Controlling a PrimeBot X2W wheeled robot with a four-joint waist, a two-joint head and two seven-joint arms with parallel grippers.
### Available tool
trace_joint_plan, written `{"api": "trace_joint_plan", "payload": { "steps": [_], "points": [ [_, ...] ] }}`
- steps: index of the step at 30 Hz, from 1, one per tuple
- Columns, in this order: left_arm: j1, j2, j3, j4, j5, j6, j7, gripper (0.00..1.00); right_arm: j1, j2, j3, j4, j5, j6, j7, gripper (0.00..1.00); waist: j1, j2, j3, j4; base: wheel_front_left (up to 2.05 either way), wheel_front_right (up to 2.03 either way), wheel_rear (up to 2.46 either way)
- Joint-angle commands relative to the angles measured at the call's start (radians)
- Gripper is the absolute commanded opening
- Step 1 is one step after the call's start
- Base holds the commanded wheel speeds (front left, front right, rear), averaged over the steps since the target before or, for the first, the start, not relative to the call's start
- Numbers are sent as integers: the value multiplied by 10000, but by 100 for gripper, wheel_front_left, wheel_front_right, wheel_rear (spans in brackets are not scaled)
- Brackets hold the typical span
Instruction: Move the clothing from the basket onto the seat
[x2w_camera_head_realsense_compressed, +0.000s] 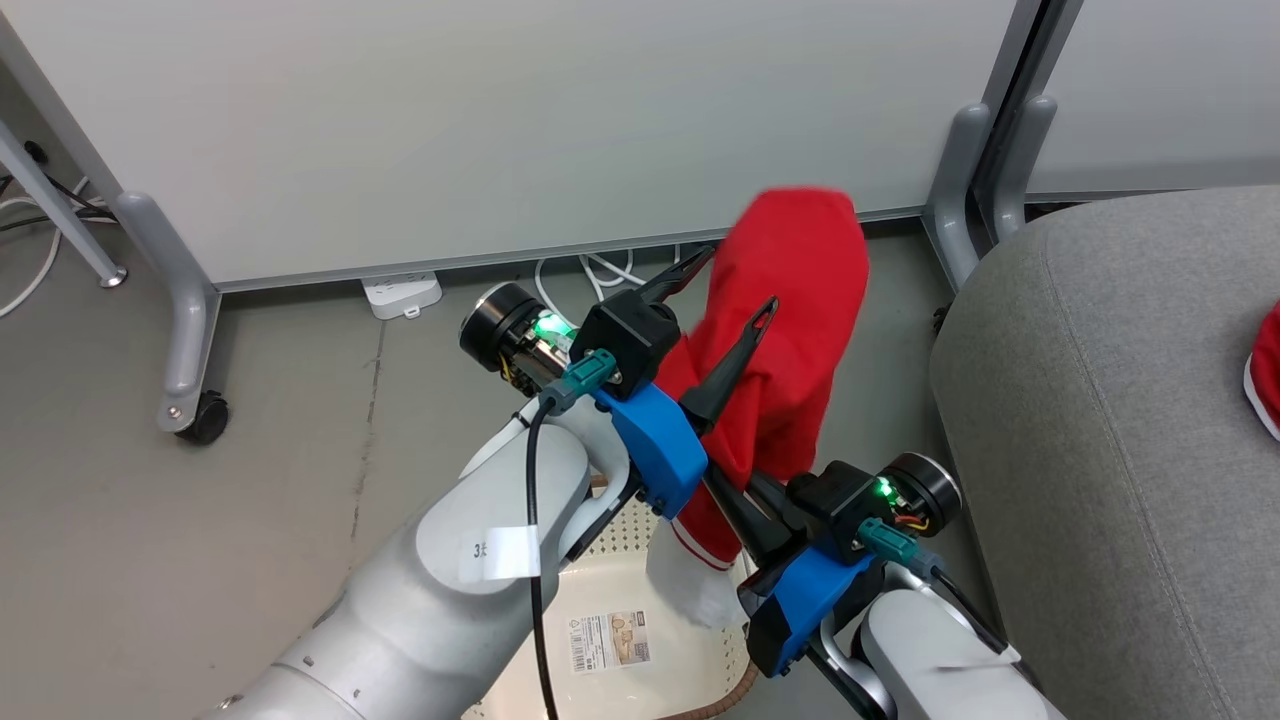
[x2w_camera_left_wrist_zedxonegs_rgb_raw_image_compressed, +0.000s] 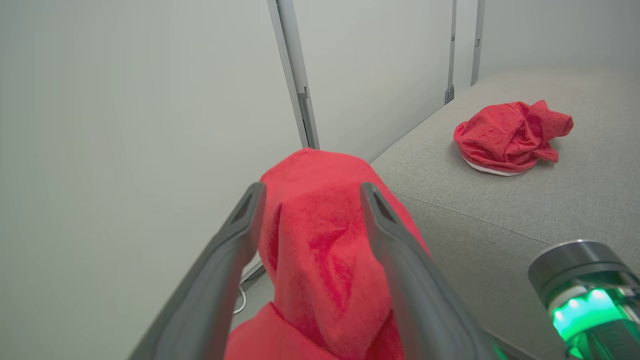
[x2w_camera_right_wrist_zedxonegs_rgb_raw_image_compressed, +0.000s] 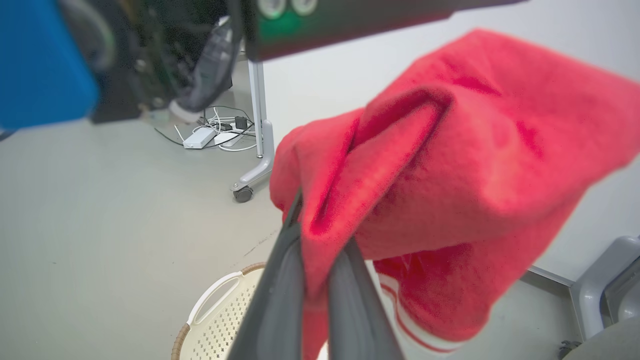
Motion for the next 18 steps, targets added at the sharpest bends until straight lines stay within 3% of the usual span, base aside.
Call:
{"api": "trace_joint_plan", "payload": {
  "steps": [1,18],
  "points": [
    [54,-6,71,-29,59,5,-50,100,-88,26,11,12,3,1,-8,0,0,0,6,-4,0,0,0],
    [44,-5,120,30,172,23,-50,100,97,23,-443,-161,-81,1,-10,0,0,0,238,-221,0,0,0]
  ]
}}
